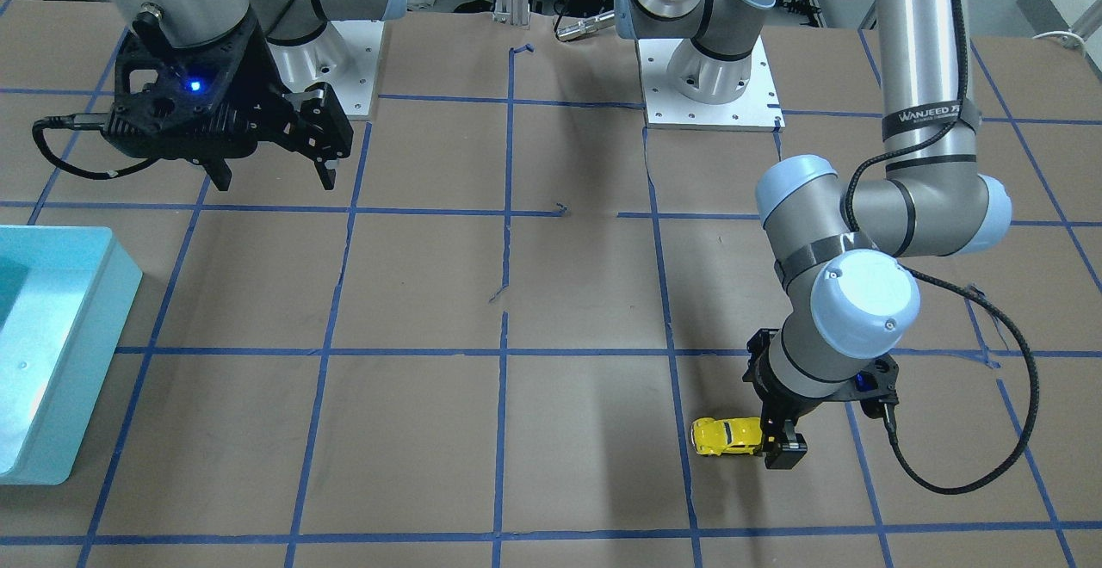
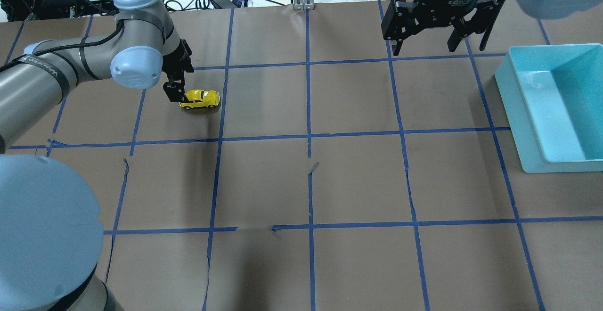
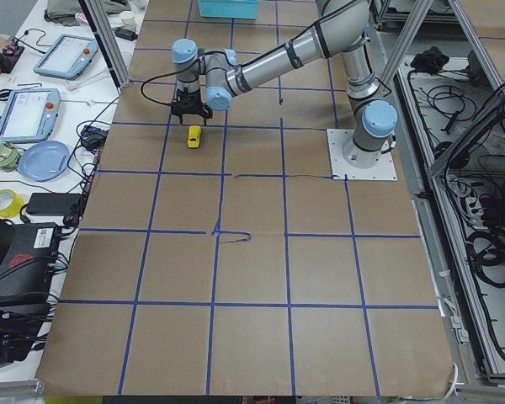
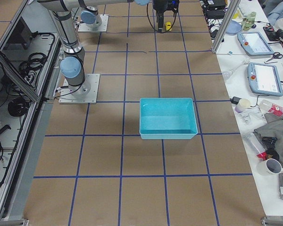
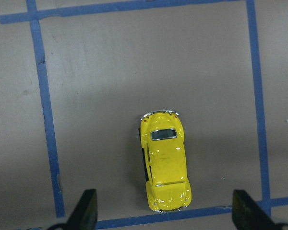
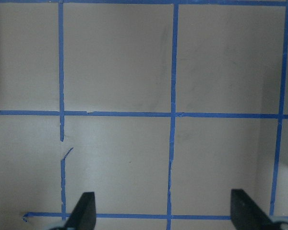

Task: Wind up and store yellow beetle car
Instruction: 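Lower the left gripper over the yellow toy car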

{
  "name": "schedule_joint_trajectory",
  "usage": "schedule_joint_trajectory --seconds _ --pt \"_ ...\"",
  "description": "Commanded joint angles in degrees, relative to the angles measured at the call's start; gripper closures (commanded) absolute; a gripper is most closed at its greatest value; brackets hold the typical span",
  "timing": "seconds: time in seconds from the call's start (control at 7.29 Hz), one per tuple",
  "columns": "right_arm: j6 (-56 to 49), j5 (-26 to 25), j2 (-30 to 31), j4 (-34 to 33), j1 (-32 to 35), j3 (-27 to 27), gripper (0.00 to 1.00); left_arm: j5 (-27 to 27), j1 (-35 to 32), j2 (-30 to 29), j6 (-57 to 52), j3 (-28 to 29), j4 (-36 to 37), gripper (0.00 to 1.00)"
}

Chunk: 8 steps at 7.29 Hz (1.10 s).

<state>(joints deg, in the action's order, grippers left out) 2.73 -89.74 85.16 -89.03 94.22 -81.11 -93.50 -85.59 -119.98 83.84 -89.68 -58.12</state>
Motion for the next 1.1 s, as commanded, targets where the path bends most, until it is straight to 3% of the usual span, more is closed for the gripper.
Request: schedule_joint_trajectory --seconds 0.0,0.55,0.82,0.96 --pt "0.0 0.0 0.0 0.0 0.0 -0.01 0.0 0.95 -0.01 -2.53 -0.34 0.73 0.03 0.0" --pt "0.0 0.0 0.0 0.0 0.0 -0.01 0.0 0.95 -0.01 -4.74 -0.52 0.12 0.03 0.03" --pt "0.0 0.0 0.0 0.0 0.0 -0.01 0.0 0.69 -0.01 -5.44 -0.08 0.55 0.03 0.15" --pt "0.0 0.0 0.0 0.0 0.0 -0.01 0.0 0.78 -0.01 -5.36 0.35 0.99 0.03 0.7"
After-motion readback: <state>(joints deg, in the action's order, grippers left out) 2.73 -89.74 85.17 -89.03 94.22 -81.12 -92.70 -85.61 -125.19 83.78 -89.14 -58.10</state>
